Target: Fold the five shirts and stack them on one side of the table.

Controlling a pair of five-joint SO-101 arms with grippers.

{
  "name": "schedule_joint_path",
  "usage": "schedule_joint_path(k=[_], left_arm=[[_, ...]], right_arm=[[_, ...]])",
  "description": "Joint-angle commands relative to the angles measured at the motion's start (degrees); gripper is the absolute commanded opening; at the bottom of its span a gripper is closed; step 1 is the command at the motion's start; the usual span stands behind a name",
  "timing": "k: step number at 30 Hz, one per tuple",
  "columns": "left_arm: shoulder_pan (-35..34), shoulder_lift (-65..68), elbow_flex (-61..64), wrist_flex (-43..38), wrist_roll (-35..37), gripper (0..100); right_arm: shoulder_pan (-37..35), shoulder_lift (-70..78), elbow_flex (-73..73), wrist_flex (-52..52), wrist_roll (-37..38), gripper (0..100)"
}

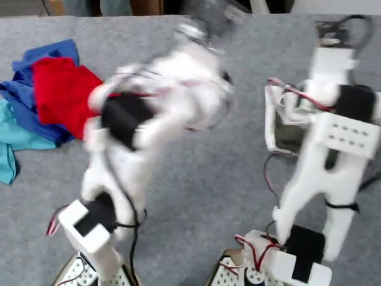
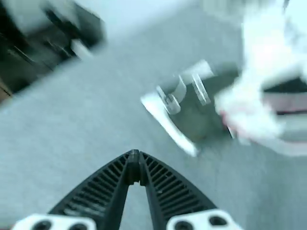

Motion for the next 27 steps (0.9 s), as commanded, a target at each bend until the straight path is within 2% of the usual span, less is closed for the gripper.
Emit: schedule_joint_path(k=[1, 4, 6, 8, 11, 13, 14, 17, 19, 21, 27], left_arm=[[4.88, -2.64, 6.99, 0.26, -0.88, 3], [3.91, -6.51, 9.8, 0.26, -0.97, 3], [-0.57, -10.11, 10.95, 0.26, -0.88, 3], [-9.01, -13.63, 13.14, 0.26, -0.79, 3], [-26.95, -16.53, 20.53, 0.18, 0.79, 4], [-38.81, -15.21, 29.14, -1.05, 1.05, 11], [-43.12, -13.54, 34.95, -3.78, 1.14, 15], [-52.62, -5.89, 53.49, -18.64, 1.14, 25], [-55.34, -0.26, 62.99, -29.71, 1.14, 25], [-55.78, 4.4, 68.88, -36.84, 1.14, 24], [-53.23, 11.34, 70.29, -42.73, 1.14, 11]], right_arm=[[5.8, -1.89, -5.41, 0.35, -0.18, 16.7], [7.74, -1.89, -5.58, 0.35, -0.09, 16.7], [8.7, -1.89, -5.32, 0.44, -0.09, 16.7], [8.88, -1.89, -4.09, 0.44, -0.09, 16.7], [8.26, -2.15, -1.36, 0.44, -0.09, 16.7], [6.42, -2.24, 0.48, 0.44, -0.09, 16.7], [5.54, -2.15, 1.45, 0.44, -0.09, 16.7], [1.41, -1.89, 4.44, 0.0, -0.09, 16.7], [-1.93, -1.89, 5.93, 0.0, -0.09, 16.7], [-5.19, -1.89, 6.99, 0.0, -0.26, 16.7], [-10.46, -1.89, 7.6, -0.09, -0.53, 16.7]])
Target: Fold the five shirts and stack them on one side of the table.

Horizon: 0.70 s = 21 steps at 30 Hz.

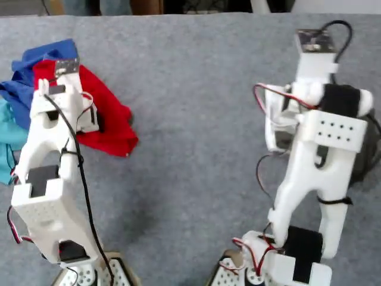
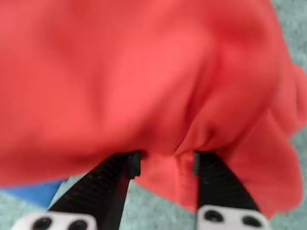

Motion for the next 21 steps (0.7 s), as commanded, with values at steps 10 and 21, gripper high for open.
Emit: schedule_joint_path(k=[10, 21], left_arm=[[10.95, -14.24, -3.12, 8.26, 2.73, 3], [49.89, -35.52, -1.27, 18.99, -10.37, 3]], right_arm=[[-1.76, -1.63, -0.31, -0.18, -0.53, 16.7], [10.11, -1.54, -11.91, -0.18, -0.18, 16.7]])
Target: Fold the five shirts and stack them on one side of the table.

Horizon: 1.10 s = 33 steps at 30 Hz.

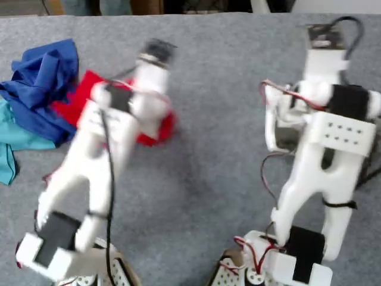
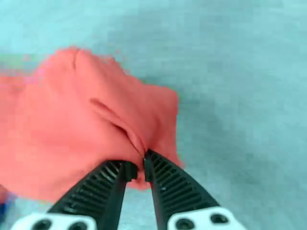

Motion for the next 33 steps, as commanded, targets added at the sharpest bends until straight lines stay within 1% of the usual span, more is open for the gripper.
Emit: schedule_joint_path(k=[1, 4, 5, 7, 10, 11, 13, 16, 17, 18, 20, 23, 26, 29, 31, 33], left_arm=[[15.6, -5.45, -1.54, 4.66, -3.78, 3], [24.57, -7.03, -3.21, 8.09, -3.78, 3], [25.8, -7.38, -3.91, 8.7, -3.78, 3], [25.01, -7.65, -5.58, 9.23, -3.78, 3], [19.65, -6.95, -6.11, 8.79, -3.87, 3], [17.89, -6.51, -5.58, 8.35, -3.87, 6], [14.02, -5.01, -4.0, 7.3, -3.52, 15], [7.34, -2.11, -2.07, 6.07, -3.69, 31], [5.05, -0.79, -1.19, 4.84, -3.43, 35], [2.68, 0.62, -0.13, 3.69, -3.34, 38], [-2.24, 2.99, 1.01, 2.11, -2.2, 36], [-9.98, 5.71, 2.68, 1.49, -0.62, 31], [-15.34, 7.38, 7.87, 1.05, -0.62, 25], [-15.78, 9.32, 17.45, -2.02, -0.88, 20], [-14.46, 10.37, 24.66, -7.74, -0.62, 18], [-12.88, 10.99, 30.64, -13.27, -0.62, 17]], right_arm=[[5.45, -1.54, -7.87, -0.18, -0.18, 16.7], [8.44, -1.54, -12.0, -0.18, -0.18, 16.7], [9.14, -1.54, -12.88, -0.18, -0.09, 16.8], [9.76, -1.54, -13.14, 0.79, 2.81, 16.9], [8.79, -1.63, -10.68, 2.9, 9.05, 16.9], [8.35, -1.89, -9.27, 2.9, 10.64, 16.9], [7.65, -1.98, -6.73, 2.9, 13.36, 16.9], [3.96, -1.63, -3.03, 2.99, 15.65, 16.9], [2.55, -1.89, -1.63, 2.99, 16.18, 16.9], [0.62, -1.98, -0.22, 2.99, 16.79, 16.9], [-2.64, -1.98, 2.68, 2.99, 17.93, 16.8], [-7.74, -2.07, 8.13, 3.08, 18.81, 16.7], [-12.92, -2.07, 15.52, 3.08, 17.93, 16.7], [-17.23, -2.07, 23.96, 3.08, 17.85, 16.7], [-20.31, -1.63, 29.32, 2.99, 17.49, 16.7], [-24.0, -1.63, 34.59, 0.7, 14.77, 16.7]])
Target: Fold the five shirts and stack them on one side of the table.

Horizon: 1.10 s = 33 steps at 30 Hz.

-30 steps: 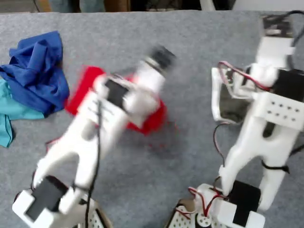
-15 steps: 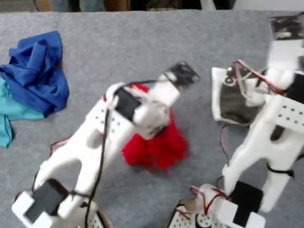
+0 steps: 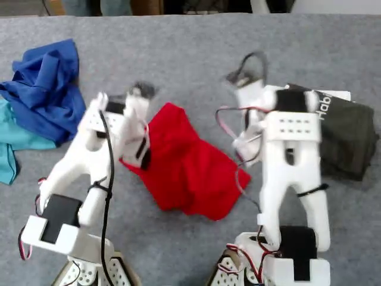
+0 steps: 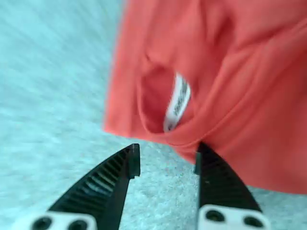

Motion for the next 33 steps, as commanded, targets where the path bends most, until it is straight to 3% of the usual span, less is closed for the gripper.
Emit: schedule_joint_path(k=[1, 6, 11, 14, 19, 22, 26, 33], left_arm=[[2.68, 0.0, 9.63, -8.7, 0.79, 17], [4.35, -0.79, 10.95, -12.22, 3.87, 6], [0.48, -0.79, 10.51, -15.91, 6.95, 3], [-3.56, -0.79, 9.27, -16.0, 8.18, 3], [-11.56, -0.79, 5.93, -15.65, 10.64, 3], [-14.02, -0.79, 4.62, -15.65, 10.81, 3], [-14.11, -0.79, 4.79, -16.09, 10.81, 3], [-14.2, -0.79, 4.79, -16.09, 10.64, 3]], right_arm=[[-6.86, -1.54, 8.31, -3.69, -4.57, 16.7], [-14.33, -1.45, 20.53, -22.51, -8.97, 16.3], [-14.95, -1.45, 27.82, -37.27, -10.55, 2.0], [-12.04, -1.98, 27.47, -36.4, -10.46, 3.0], [-9.23, -2.95, 16.75, -21.54, -7.56, 4.0], [-9.23, -2.68, 9.71, -15.65, -6.95, 10.8], [-9.32, -1.98, 8.31, -18.37, -6.95, 20.8], [-10.29, 11.12, 7.08, -24.97, -6.59, 19.8]])
